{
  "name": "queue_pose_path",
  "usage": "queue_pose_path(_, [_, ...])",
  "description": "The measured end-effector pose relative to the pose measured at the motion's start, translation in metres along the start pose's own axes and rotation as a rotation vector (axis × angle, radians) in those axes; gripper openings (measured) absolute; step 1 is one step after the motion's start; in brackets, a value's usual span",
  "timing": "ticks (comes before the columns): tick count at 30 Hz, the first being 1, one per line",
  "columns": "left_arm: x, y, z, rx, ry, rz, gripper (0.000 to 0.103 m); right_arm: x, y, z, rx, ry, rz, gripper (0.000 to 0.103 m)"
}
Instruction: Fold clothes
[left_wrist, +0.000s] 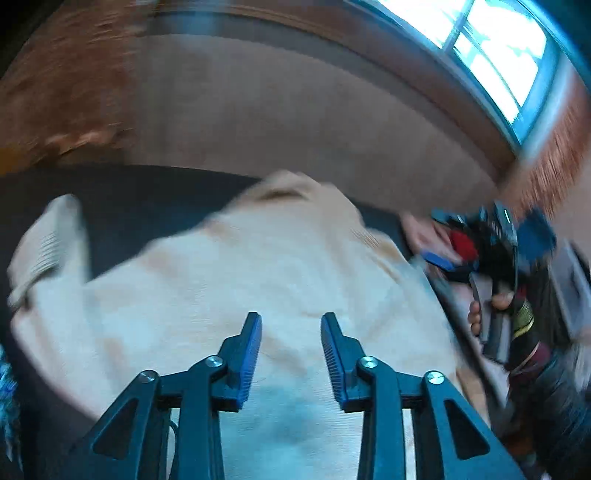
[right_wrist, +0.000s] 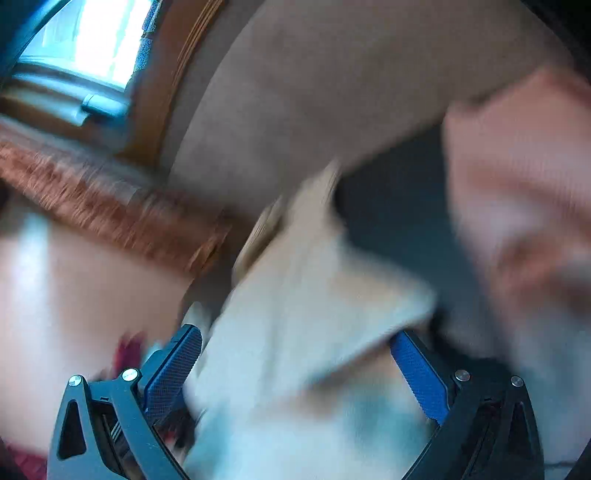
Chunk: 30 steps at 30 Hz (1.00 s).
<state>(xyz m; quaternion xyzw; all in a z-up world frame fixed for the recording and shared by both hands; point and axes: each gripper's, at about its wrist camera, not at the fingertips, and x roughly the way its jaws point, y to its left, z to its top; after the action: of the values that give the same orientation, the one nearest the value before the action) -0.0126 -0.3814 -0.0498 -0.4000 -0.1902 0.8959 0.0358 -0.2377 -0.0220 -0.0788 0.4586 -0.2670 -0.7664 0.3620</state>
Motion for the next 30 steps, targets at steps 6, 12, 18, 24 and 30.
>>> queue_pose_path(6, [-0.055, 0.093, -0.029, -0.292, -0.102, -0.034, 0.046, -0.038, 0.02, -0.009, -0.091, -0.093, -0.022, 0.103])
queue_pose_path(12, [-0.09, 0.09, -0.083, -0.197, -0.078, -0.057, 0.047, -0.053, 0.053, -0.09, -0.316, 0.117, -0.211, 0.103])
queue_pose_path(18, [-0.094, 0.058, -0.139, -0.057, 0.017, -0.047, 0.047, -0.037, 0.057, -0.126, -0.323, 0.228, -0.305, 0.103])
queue_pose_path(24, [-0.096, 0.051, -0.175, -0.072, 0.071, -0.097, 0.048, -0.019, 0.082, -0.139, -0.544, 0.227, -0.402, 0.103])
queue_pose_path(30, [-0.083, 0.033, -0.189, -0.018, 0.123, -0.048, 0.032, -0.003, 0.079, -0.14, -0.651, 0.233, -0.521, 0.103])
